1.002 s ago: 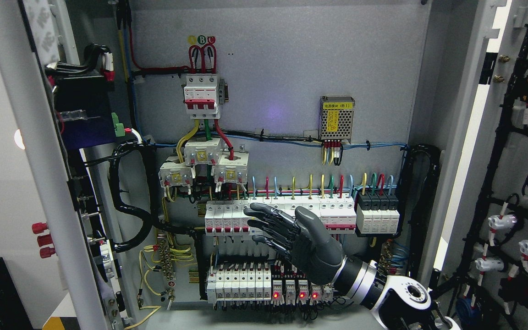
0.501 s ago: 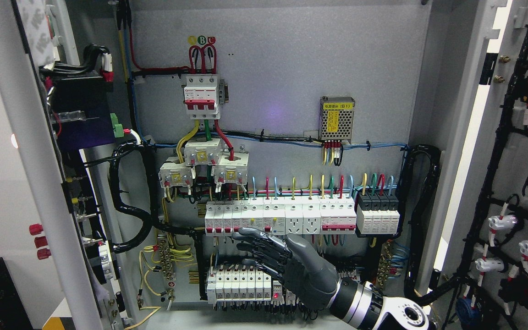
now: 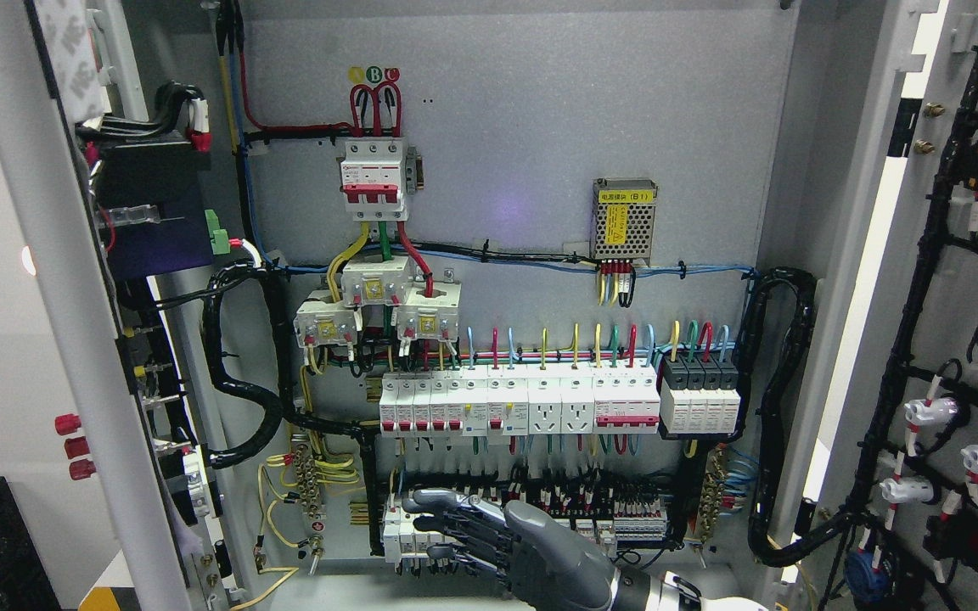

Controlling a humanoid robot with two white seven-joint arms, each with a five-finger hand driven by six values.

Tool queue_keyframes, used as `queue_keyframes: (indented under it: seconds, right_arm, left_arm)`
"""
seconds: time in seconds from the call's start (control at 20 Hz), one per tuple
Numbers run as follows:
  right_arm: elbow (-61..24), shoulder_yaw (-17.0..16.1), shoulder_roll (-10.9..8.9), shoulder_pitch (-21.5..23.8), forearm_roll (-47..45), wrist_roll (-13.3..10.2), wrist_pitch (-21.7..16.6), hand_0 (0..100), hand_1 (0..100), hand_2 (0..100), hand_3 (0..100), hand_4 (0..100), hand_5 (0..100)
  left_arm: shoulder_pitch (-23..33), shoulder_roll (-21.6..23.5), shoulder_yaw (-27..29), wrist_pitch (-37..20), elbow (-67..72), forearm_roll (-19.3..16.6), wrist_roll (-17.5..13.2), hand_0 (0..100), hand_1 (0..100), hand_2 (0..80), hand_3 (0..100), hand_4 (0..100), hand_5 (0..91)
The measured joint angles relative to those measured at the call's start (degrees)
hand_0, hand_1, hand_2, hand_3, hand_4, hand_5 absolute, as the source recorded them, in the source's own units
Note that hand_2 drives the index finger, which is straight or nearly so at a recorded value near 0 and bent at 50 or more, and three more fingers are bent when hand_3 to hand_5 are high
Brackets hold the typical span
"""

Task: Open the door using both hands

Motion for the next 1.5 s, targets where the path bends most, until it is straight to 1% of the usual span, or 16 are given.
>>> queue_keyframes:
  seconds: [0.5,0.9,1.15,1.5]
  right_arm:
    - [-2.2,4.3,-0.95,1.5,0.1,0.3,0.0,19,0,0,0,0,0]
    - [-2.9,7.8,-1.1,1.8,0.2,0.0,0.0,19,0,0,0,0,0]
    - [-3.1,9.8,-0.48,1.8,0.4,-0.1,0.4,19,0,0,0,0,0]
    - [-2.9,11.5,1.78,1.5,0.7,-0.1,0.8,19,0,0,0,0,0]
  left_arm:
    - [0.1,0.1,0.0,0.0,0.0,0.0,0.0,0,0,0.0,0,0,0.0]
    - [1.3,0.7,-0.7,0.0,-1.2,-0.1,0.0,0,0,0.0,0,0,0.0]
    - [2.6,1.1,-1.4,0.1,-5.2,-0.1,0.0,0,0,0.0,0,0,0.0]
    - [5.1,2.5,-5.2,0.2,-11.0,-0.1,0.0,0,0,0.0,0,0,0.0]
